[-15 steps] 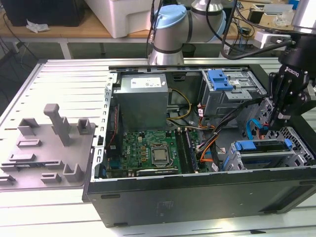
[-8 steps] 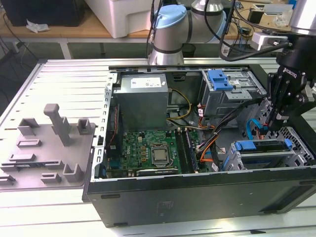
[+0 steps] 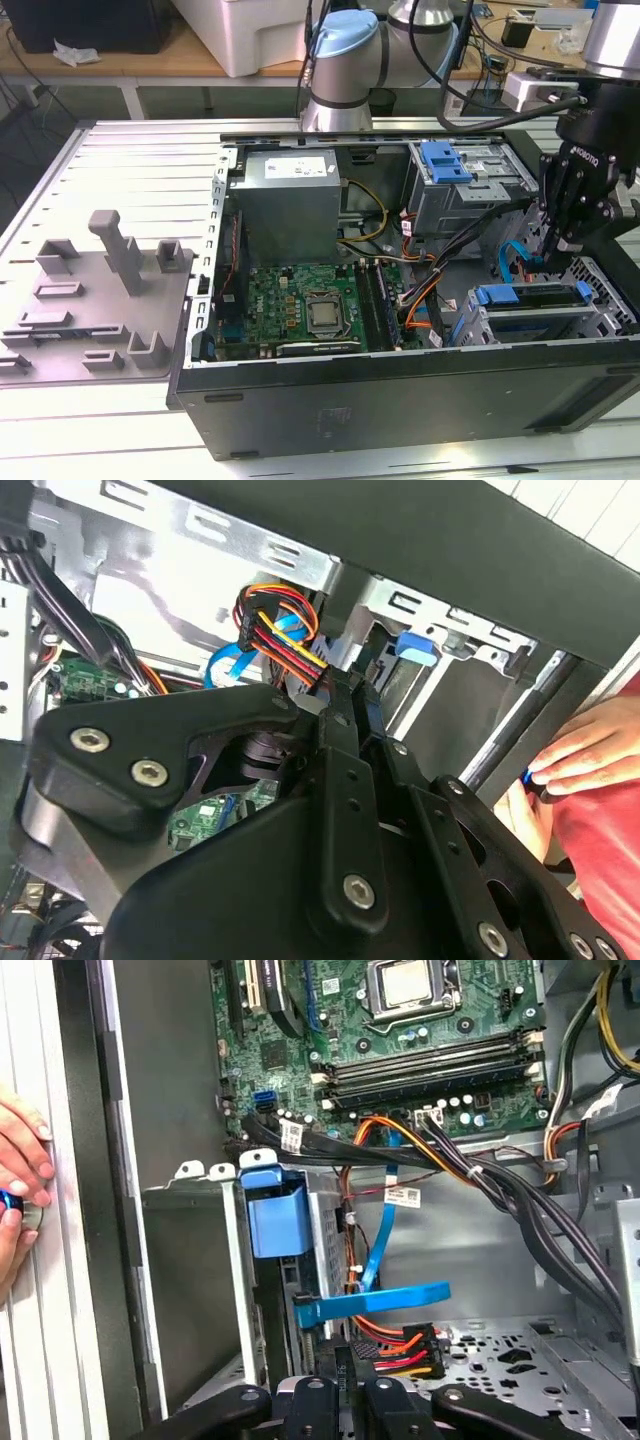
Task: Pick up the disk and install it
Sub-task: 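Insert the first disk wire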
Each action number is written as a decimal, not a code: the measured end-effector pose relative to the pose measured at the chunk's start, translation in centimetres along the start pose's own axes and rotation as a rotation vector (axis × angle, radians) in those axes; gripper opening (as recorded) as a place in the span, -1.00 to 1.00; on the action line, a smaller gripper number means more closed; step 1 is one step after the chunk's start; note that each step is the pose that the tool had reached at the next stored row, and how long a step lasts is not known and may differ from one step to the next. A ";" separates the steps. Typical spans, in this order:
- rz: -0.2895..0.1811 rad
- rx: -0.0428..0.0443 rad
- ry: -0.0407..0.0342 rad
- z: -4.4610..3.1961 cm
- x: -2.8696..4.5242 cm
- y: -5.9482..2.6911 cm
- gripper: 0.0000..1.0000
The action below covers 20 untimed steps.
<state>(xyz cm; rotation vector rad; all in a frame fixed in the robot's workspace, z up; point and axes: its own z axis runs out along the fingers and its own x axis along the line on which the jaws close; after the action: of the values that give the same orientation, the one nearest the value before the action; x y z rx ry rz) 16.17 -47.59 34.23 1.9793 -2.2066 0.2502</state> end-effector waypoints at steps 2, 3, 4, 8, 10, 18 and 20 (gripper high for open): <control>-0.002 0.0033 -0.0048 0.06 0.27 0.08 -0.66; -0.004 0.0047 -0.0066 0.08 0.33 0.10 -0.66; -0.007 0.0056 -0.0080 0.09 0.38 0.10 -0.66; -0.007 0.0057 -0.0085 0.11 0.45 0.10 -0.66; -0.009 0.0057 -0.0134 0.17 0.69 0.07 -0.66; -0.020 0.0033 -0.0614 0.38 1.57 0.14 -0.66; -0.024 0.0034 -0.0674 0.41 1.72 0.14 -0.66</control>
<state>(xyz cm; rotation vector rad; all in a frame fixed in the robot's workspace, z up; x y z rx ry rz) 15.85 -49.34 34.23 2.0432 -2.2229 0.1869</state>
